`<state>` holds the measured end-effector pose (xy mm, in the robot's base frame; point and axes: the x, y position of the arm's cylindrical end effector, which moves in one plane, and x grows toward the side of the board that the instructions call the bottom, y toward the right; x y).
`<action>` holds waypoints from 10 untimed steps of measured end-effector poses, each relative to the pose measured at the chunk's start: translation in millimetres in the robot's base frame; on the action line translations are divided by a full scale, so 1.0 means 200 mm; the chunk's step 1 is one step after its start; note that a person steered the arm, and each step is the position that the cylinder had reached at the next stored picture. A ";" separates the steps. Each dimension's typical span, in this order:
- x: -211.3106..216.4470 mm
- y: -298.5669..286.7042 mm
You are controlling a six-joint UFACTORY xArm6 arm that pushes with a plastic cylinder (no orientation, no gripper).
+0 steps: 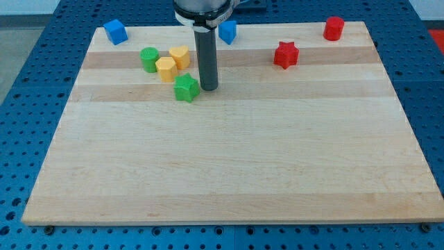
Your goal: Push the green star to the bottom left side of the hexagon
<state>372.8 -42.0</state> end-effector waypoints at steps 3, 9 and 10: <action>0.05 -0.13; 0.13 -0.32; 0.13 -0.41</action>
<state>398.9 -124.5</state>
